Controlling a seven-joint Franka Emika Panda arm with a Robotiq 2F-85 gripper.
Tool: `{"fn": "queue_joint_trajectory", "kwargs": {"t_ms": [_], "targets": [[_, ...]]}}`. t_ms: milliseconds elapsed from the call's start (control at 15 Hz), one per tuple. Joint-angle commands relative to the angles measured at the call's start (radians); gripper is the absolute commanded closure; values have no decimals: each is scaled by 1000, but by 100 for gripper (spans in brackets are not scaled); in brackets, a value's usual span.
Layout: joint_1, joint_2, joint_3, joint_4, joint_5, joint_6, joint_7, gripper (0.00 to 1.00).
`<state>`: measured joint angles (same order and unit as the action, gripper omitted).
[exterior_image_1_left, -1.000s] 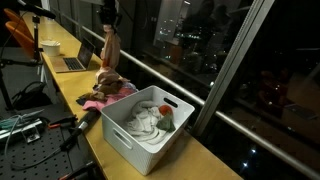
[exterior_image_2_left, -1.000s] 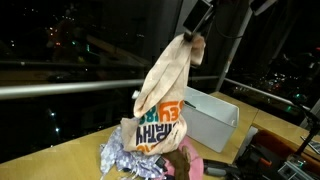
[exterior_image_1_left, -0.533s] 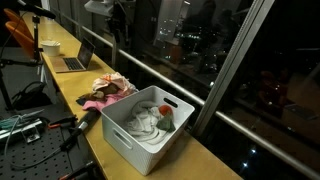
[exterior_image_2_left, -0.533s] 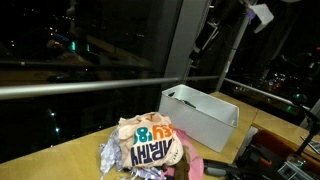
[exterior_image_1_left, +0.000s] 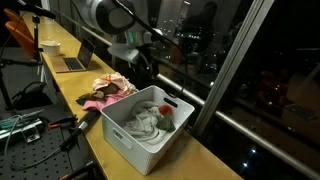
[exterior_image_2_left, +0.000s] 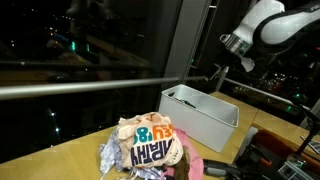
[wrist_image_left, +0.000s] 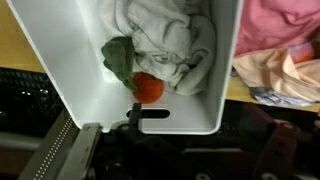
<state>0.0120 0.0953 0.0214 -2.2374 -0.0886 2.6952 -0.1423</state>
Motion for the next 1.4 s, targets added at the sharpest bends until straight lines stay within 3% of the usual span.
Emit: {"fn": "queue_joint_trajectory", "kwargs": {"t_ms": [0,467,1333], "targets": [[-35,148,-23,31,-7,140,-63,0],[-39,396,-13,168,-29,257,-72,0],[-57,715,-9,358,-27,240,-78,0]]}}
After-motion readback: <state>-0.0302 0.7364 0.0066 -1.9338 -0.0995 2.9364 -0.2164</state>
